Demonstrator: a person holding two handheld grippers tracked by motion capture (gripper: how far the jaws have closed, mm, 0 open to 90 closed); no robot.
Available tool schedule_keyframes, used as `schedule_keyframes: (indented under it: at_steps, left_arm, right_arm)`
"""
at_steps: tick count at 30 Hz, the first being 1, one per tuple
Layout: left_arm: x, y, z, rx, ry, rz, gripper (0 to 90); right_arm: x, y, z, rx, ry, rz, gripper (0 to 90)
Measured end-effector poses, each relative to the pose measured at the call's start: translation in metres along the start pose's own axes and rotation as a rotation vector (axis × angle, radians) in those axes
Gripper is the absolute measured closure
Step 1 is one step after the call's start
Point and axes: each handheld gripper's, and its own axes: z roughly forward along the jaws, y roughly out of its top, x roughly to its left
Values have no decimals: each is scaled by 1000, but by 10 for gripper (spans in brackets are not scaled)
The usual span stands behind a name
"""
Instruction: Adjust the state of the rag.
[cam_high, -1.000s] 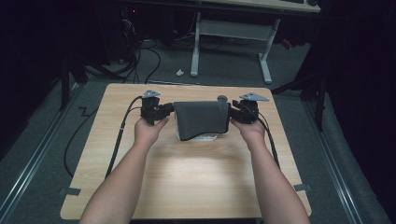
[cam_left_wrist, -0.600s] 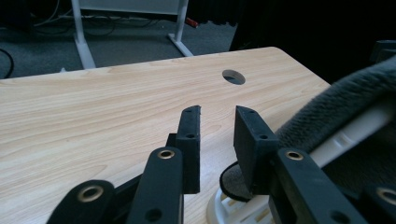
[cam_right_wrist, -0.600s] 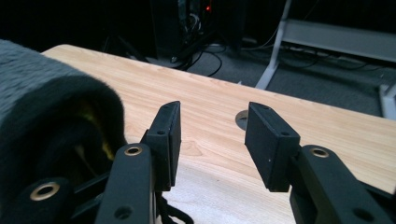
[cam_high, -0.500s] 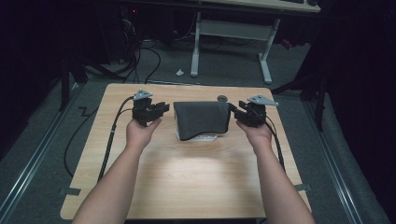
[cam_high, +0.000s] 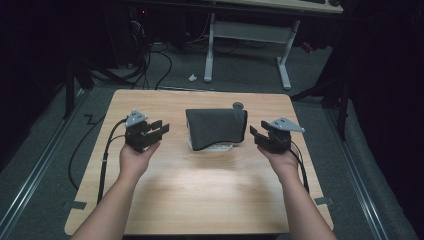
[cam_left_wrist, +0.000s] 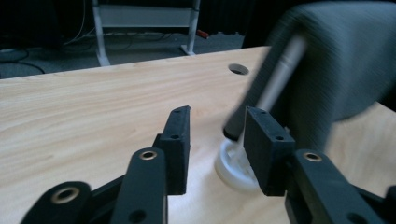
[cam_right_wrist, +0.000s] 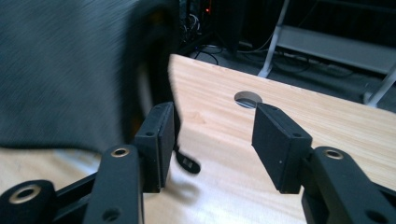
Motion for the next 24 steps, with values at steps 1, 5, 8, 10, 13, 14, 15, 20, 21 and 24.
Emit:
schedule_keyframes:
  at_steps: [1, 5, 8, 10, 13, 14, 15, 20, 21, 24]
  left_arm:
    - [-4, -5, -5, 11, 0, 10, 592]
    - [-23, -31, -25, 18, -17, 54, 544]
    - [-36, -51, -36, 42, -44, 50, 508]
    - [-48, -66, -41, 74, -63, 65, 494]
    - [-64, -86, -44, 107, -97, 80, 479]
    - [-72, -94, -45, 138, -114, 96, 471]
    - [-77, -99, -46, 150, -119, 108, 466]
    - [-92, -130, -54, 157, -154, 109, 471]
    - [-92, -132, -53, 180, -158, 114, 477]
    - [-86, -132, -47, 211, -155, 123, 474]
  right_arm:
    - [4, -3, -5, 12, 2, -17, 467]
    - [23, -18, -24, -3, 23, -67, 463]
    - [38, -33, -39, 8, 45, -96, 463]
    - [45, -43, -46, 13, 56, -79, 470]
    - [58, -63, -54, 53, 74, -61, 484]
    - [63, -69, -56, 62, 86, -46, 483]
    - [68, -77, -58, 69, 100, -42, 483]
    - [88, -101, -64, 99, 113, -43, 472]
    - [90, -105, -66, 102, 107, -49, 471]
    - [94, -118, -68, 99, 91, -66, 464]
